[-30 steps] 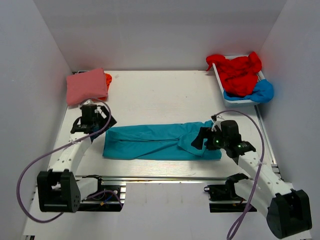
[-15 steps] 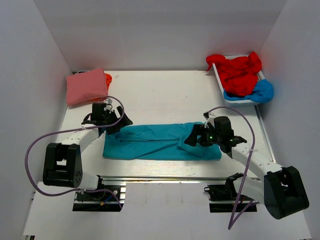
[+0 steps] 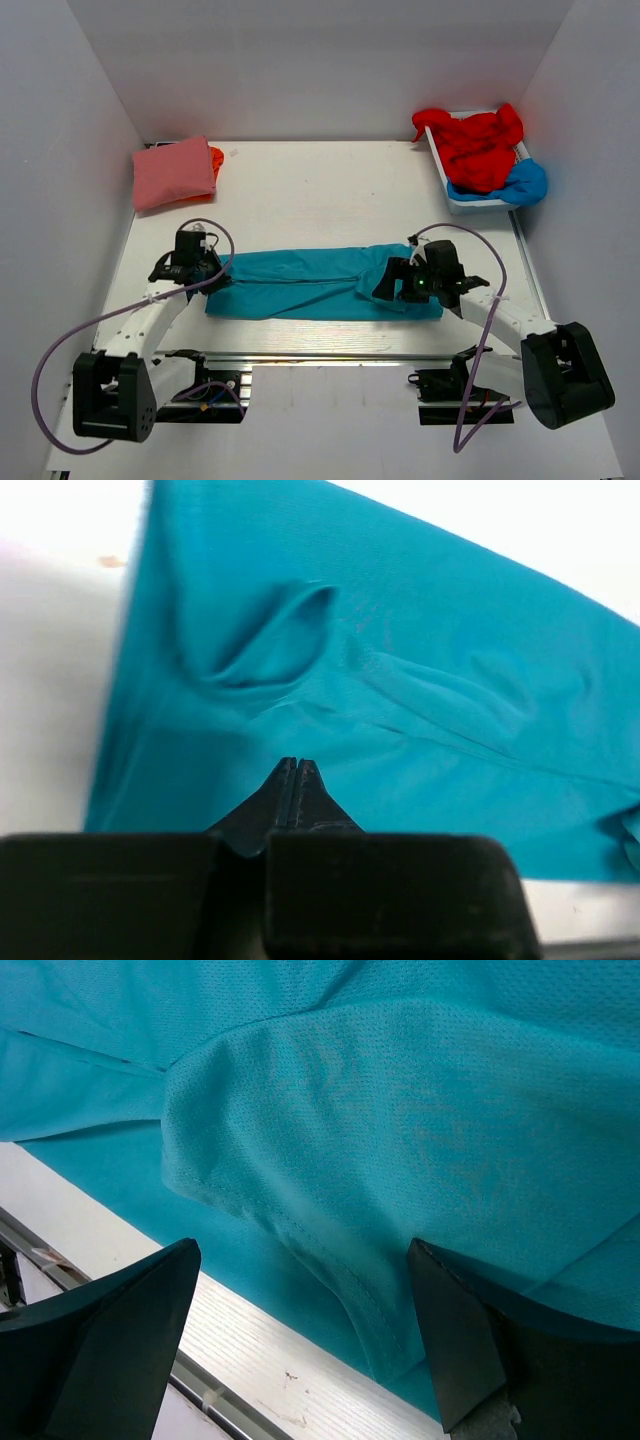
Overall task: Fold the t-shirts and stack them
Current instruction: Fold the other side of the tshirt into a rectangle
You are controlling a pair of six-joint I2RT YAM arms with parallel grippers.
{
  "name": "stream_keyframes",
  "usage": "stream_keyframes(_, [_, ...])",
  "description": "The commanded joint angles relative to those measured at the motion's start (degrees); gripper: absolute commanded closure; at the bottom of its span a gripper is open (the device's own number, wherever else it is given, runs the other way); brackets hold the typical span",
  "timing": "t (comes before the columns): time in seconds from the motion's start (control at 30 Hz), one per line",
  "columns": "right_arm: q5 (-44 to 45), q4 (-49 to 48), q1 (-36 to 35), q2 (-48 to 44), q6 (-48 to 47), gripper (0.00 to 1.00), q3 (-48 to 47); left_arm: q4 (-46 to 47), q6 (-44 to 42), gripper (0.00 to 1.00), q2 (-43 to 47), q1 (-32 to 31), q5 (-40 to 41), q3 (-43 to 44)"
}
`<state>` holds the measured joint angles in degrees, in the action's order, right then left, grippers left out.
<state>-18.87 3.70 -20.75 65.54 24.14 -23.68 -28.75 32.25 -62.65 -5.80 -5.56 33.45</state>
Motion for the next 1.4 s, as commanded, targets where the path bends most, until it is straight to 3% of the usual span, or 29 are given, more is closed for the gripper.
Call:
stream_keyframes(0.0, [2.96, 1.48, -0.08, 1.34, 0.20, 0.10, -0.49, -6.40, 2.54, 1.00, 5.15, -0.17, 8.45, 2.05])
stream_keyframes(0.07, [2.88, 1.48, 0.10, 1.87, -0.06, 0.10, -0.58, -6.40, 2.55, 0.99, 5.88, -0.17, 10.04, 2.75])
stream_keyframes(0.1, [2.88, 1.31, 0.01, 2.14, 0.12, 0.10, -0.66, -5.88, 2.55, 0.84, 6.40, -0.17, 10.04, 3.63])
stream_keyframes(0.17, [2.79, 1.31, -0.08, 3.18, -0.06, 0.10, -0.75, -4.04, 1.32, 0.36, 5.27, -0.17, 10.05, 4.25])
stream_keyframes(0.23, [2.35, 1.22, 0.10, 3.63, -0.15, 0.10, -0.84, -1.76, -1.03, 0.26, 3.77, -0.17, 7.95, 5.66])
stream_keyframes(0.27, [2.09, 1.30, 0.10, 3.89, -0.49, 0.10, -1.10, 0.52, -1.83, 0.09, 2.03, -0.17, 7.41, 6.53])
stream_keyframes(0.3, [2.00, 1.39, 0.01, 4.59, -0.41, 0.10, -1.10, 1.58, -2.71, 0.05, 1.05, -0.17, 7.41, 7.58])
stream_keyframes(0.57, [2.26, 2.36, -0.08, 6.62, -0.85, 0.10, -2.33, 5.81, -11.93, 0.08, -10.46, -0.17, 9.69, 11.11])
stream_keyframes(0.77, [4.99, 4.64, 0.19, 7.58, -0.59, 0.10, -3.04, 13.36, -16.25, 0.30, -10.22, -0.17, 4.43, 6.73])
stream_keyframes(0.8, [4.46, 4.47, 0.10, 7.93, -0.33, 0.10, -3.21, 15.81, -16.78, 0.38, -9.60, -0.17, 2.68, 5.93])
stream_keyframes(0.93, [3.58, 3.94, -0.07, 9.25, 0.12, 0.10, -3.30, 18.90, -17.48, 0.43, -7.57, -0.17, 2.13, 3.46])
stream_keyframes(1.07, [3.84, 3.94, 0.01, 9.34, 0.03, 0.10, -3.48, 15.22, -17.48, 0.45, -9.85, -0.17, 4.85, 4.86])
stream_keyframes(1.2, [4.11, 4.20, 0.19, 9.78, 0.03, 0.10, -3.83, 14.69, -17.48, 0.61, -11.17, -0.17, 4.86, 4.87])
stream_keyframes(1.37, [4.46, 4.47, 0.19, 9.96, -0.06, 0.10, -3.91, 13.02, -16.96, 0.62, -11.79, -0.70, 7.94, 4.87])
